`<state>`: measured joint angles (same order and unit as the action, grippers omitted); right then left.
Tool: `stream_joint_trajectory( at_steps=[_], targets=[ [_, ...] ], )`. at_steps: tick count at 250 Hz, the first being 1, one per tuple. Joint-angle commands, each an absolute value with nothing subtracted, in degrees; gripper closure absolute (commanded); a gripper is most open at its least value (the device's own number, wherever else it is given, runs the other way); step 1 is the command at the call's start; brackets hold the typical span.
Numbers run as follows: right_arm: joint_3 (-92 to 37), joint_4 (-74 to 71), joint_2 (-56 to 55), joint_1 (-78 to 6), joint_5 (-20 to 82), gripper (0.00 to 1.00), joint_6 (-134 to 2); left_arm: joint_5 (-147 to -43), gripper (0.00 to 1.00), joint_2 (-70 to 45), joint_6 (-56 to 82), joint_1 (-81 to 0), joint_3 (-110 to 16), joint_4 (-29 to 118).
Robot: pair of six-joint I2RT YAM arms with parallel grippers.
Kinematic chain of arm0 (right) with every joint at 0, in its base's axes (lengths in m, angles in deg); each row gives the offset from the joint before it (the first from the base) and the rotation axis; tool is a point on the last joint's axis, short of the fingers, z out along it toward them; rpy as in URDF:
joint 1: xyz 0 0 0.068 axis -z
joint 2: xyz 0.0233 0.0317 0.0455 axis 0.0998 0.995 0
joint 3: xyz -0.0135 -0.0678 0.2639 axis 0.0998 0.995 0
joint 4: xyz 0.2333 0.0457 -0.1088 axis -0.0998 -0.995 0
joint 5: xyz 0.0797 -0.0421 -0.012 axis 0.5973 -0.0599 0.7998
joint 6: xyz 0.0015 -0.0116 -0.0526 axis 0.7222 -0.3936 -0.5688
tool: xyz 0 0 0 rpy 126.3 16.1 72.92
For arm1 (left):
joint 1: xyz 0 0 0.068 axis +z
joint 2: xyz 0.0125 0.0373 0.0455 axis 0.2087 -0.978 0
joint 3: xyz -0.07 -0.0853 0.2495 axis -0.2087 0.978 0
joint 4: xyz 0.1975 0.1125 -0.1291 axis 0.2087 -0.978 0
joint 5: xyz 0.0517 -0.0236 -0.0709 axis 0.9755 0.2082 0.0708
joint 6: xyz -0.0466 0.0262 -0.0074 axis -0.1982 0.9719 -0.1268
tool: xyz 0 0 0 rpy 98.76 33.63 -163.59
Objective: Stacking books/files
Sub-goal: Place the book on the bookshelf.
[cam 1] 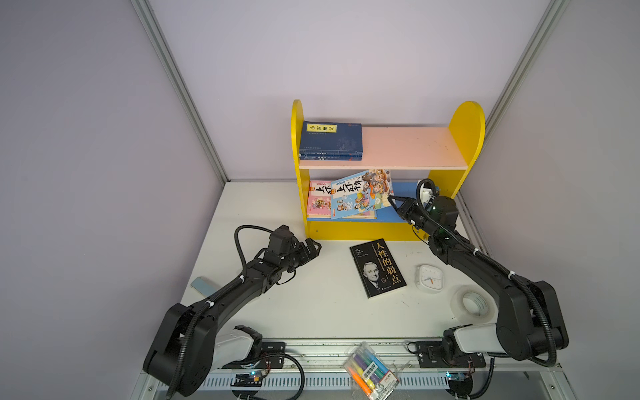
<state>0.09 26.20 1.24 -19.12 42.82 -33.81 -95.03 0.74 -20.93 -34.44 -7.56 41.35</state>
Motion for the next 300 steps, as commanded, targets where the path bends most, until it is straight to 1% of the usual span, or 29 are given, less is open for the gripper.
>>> stream_joint_trajectory(
  at_steps=[1,107,193,300],
  targets=[
    [-1.4,25.36,3.28,-20.69,38.87,1.0,-36.68,-94.75,0.02,0.58,-19.92,-34.32,-7.31,44.0],
    [-5.13,29.39,12.13,-24.36,35.95,1.0,-33.05,-94.21,0.02,0.94,-19.55,-33.54,-5.07,45.03],
    [-4.22,30.55,12.42,-25.58,29.83,1.0,-30.46,-95.38,0.02,-0.39,-19.72,-33.0,-5.17,45.82],
    [-7.03,27.74,13.98,-27.51,31.82,1.0,-31.62,-95.73,0.02,-1.31,-19.91,-32.79,-5.04,46.31]
  ],
)
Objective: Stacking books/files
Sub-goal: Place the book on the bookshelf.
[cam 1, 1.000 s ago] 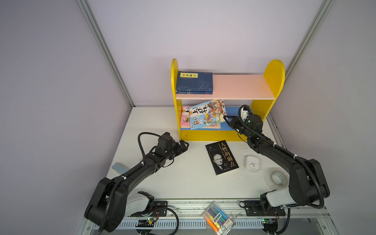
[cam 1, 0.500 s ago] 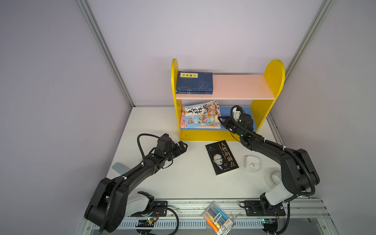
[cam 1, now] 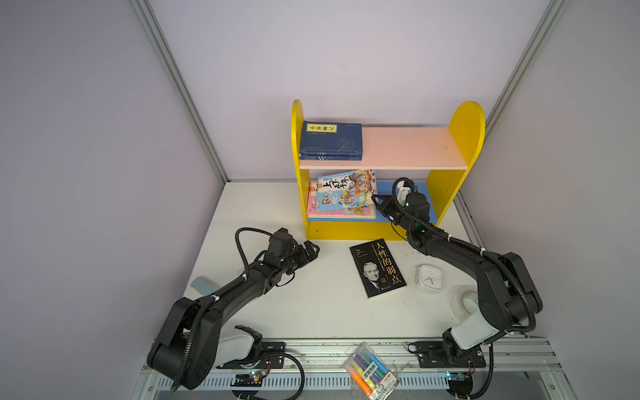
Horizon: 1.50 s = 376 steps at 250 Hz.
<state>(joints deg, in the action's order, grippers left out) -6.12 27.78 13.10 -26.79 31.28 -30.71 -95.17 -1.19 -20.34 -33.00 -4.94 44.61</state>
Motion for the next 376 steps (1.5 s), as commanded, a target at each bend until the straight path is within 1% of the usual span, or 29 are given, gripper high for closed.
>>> stream_joint_trajectory(
  at_steps=[1,109,151,211,233,257,300,376],
  targets=[
    [-7.01,27.73,13.99,-27.56,31.82,1.0,-31.6,-95.71,0.02,-1.36,-19.94,-32.79,-5.06,46.31],
    [-8.28,26.76,16.03,-29.37,31.3,1.0,-31.15,-96.07,0.02,-1.05,-19.75,-32.09,-3.9,46.97],
    [-8.25,26.59,15.98,-30.06,30.68,0.96,-30.98,-96.43,0.02,-1.09,-19.83,-31.82,-3.68,47.28],
    [-7.92,24.04,15.18,-31.26,29.58,0.87,-32.62,-96.67,0.02,-0.89,-19.87,-31.64,-3.29,47.6],
    [-7.39,23.24,14.58,-31.52,29.12,0.81,-33.14,-96.67,0.02,-0.91,-19.91,-31.6,-3.16,47.85],
    [-7.51,21.35,13.88,-31.82,28.58,0.72,-34.17,-96.68,0.02,-0.86,-19.92,-31.52,-3.03,47.82],
    [-7.39,19.45,13.18,-31.98,28.64,0.66,-35.02,-96.88,0.02,-0.93,-19.94,-31.55,-2.89,48.21],
    [-6.87,16.85,11.38,-32.18,29.03,0.59,-36.46,-97.18,0.02,-0.83,-20.06,-31.48,-2.28,48.79]
  ],
)
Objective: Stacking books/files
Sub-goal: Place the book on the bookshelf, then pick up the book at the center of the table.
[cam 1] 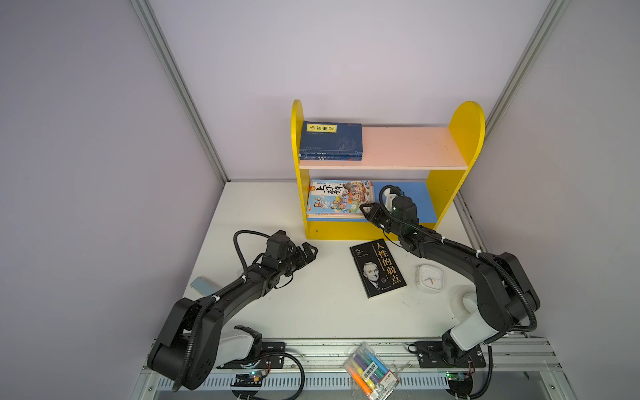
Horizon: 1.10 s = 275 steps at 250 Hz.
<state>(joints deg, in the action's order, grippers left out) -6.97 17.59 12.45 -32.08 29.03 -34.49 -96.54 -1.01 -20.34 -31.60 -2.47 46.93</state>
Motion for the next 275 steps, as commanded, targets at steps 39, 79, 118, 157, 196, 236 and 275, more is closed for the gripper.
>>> stream_joint_trajectory(
  at_steps=[39,79,118,157,196,236,275],
  targets=[
    [-5.9,13.85,9.28,-32.18,27.06,0.56,-37.97,-97.33,0.02,-0.73,-19.98,-31.5,-2.32,48.92],
    [-5.04,9.94,6.71,-31.96,25.2,0.54,-40.04,-97.81,0.02,-0.72,-19.87,-31.47,-2.24,49.29],
    [-2.62,7.88,2.78,-30.81,24.2,0.53,-41.0,-99.22,0.02,-1.29,-19.72,-31.56,-2.18,50.74],
    [1.61,4.21,-4.32,-30.08,22.39,0.53,-44.84,-100.67,0.02,-3.54,-19.72,-33.54,-2.69,53.05],
    [5.57,-2.85,-10.25,-28.61,22.91,0.52,-48.66,-100.88,0.02,-8.18,-20.37,-38.81,-4.72,55.88],
    [8.68,-9.27,-11.27,-27.62,23.9,0.52,-50.56,-99.6,0.02,-12.8,-23.42,-43.76,-4.59,62.83],
    [10.01,-11.31,-7.91,-26.91,26.04,0.48,-51.22,-96.23,0.02,-16.0,-24.8,-47.31,-5.47,64.64]
  ],
)
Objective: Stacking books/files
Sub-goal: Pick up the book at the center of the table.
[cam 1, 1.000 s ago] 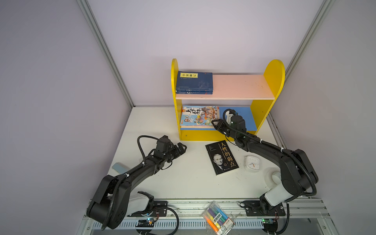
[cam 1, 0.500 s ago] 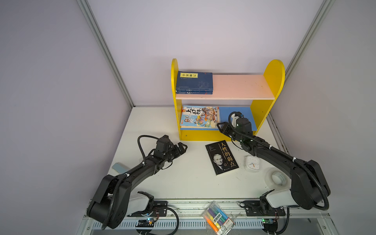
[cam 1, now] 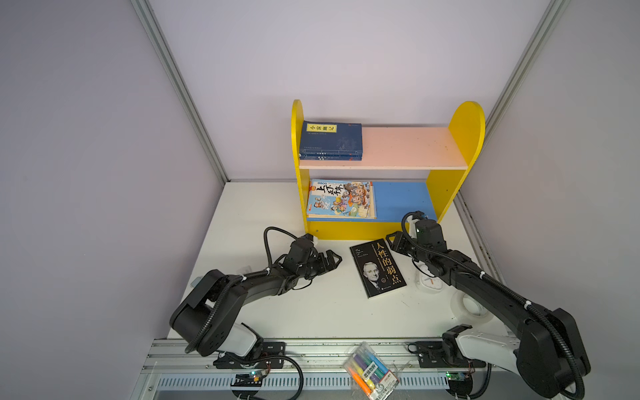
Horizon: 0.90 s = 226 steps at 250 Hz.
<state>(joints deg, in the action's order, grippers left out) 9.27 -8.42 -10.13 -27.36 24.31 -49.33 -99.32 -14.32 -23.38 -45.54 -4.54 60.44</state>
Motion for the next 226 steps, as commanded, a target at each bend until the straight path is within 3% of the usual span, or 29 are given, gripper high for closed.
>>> stream_joint_trajectory(
  at_steps=[1,78,226],
  targets=[
    [10.03,-11.3,-7.8,-26.87,26.12,0.48,-51.24,-96.23,0.02,-16.04,-24.81,-47.39,-5.46,64.66],
    [9.91,-7.28,0.68,-25.69,29.49,0.47,-51.14,-91.27,0.02,-19.47,-23.39,-51.77,-11.22,56.3],
    [9.79,-4.22,9.78,-25.69,34.94,0.49,-49.89,-91.75,0.02,-25.35,-24.56,-54.58,-13.67,56.42]
  ],
)
